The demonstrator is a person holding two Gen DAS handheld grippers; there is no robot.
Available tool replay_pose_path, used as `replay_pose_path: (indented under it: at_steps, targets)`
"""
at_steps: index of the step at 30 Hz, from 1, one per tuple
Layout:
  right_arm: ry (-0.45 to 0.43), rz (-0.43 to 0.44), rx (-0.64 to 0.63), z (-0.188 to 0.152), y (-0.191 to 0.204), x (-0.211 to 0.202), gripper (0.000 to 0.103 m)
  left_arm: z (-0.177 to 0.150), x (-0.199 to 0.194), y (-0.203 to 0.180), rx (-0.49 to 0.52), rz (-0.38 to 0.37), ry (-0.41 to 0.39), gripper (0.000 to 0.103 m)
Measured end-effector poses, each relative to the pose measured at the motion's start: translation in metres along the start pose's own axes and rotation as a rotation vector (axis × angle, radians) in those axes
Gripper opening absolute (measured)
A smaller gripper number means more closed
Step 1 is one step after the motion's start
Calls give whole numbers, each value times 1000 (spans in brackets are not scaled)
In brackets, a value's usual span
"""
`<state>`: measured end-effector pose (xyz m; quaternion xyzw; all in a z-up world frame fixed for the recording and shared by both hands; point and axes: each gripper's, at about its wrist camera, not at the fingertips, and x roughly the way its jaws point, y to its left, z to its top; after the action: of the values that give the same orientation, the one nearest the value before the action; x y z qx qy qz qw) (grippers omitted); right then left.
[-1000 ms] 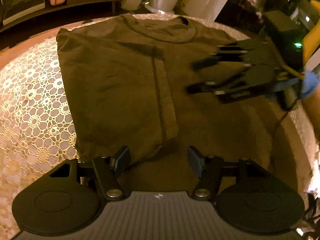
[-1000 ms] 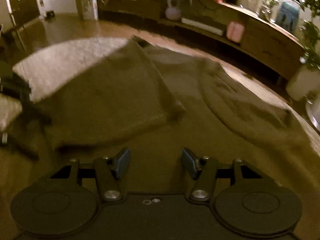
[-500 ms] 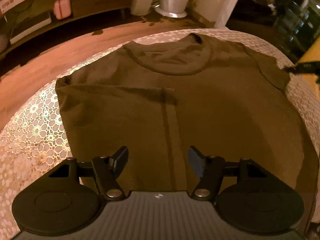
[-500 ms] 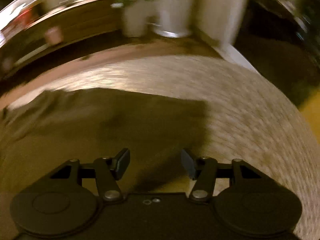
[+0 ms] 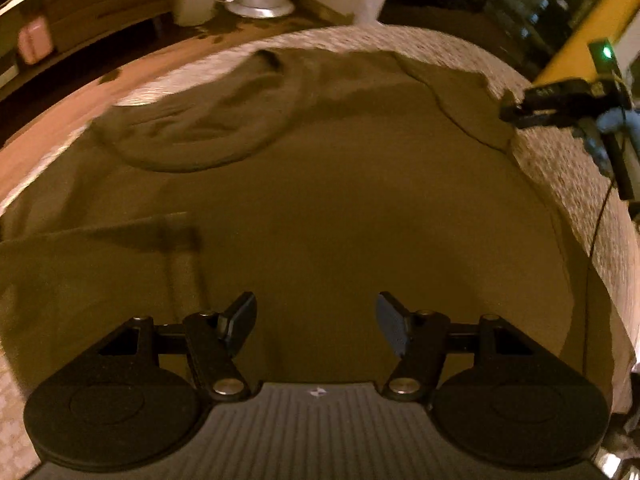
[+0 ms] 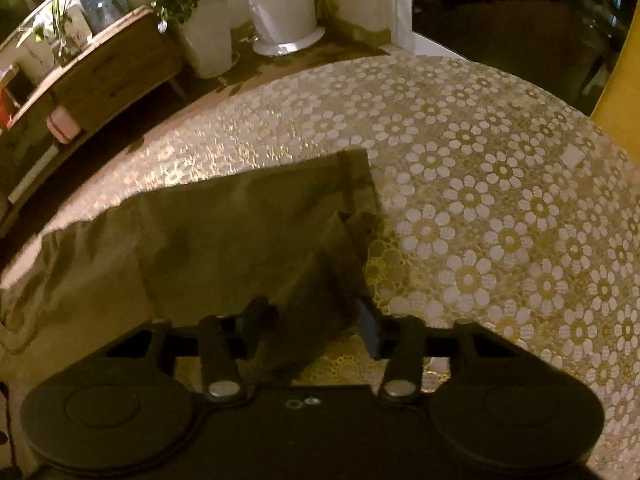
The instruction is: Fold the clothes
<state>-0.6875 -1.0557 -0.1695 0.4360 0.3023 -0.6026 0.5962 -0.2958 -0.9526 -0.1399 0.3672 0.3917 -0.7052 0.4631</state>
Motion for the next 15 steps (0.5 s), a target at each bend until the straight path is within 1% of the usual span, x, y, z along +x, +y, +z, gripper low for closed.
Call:
replay_pose_path:
  at_steps: [2, 5, 7, 10, 11, 13, 15]
  targets:
    - [-7, -8, -23, -3, 2, 2, 103, 1, 7, -9, 22, -6, 12, 65]
    - [-34, -8, -63, -8, 6, 1, 103, -1, 17, -13, 23, -17, 28, 65]
    - [-72, -31, -144, -10, 17, -5, 103, -4, 20, -16, 35, -10, 25, 66]
    - [-135, -87, -312, -17, 46, -15, 103, -5, 19, -17, 31, -9, 19, 68]
    - [-157, -92, -383, -20, 58, -19, 103, -5, 19, -17, 25, -10, 18, 68]
    - [-204, -75, -545, -32, 83, -30, 103, -5, 20, -17, 22, -11, 17, 68]
    - [-241, -29, -724, -49, 106, -39, 103, -6, 19, -17, 25, -10, 14, 68]
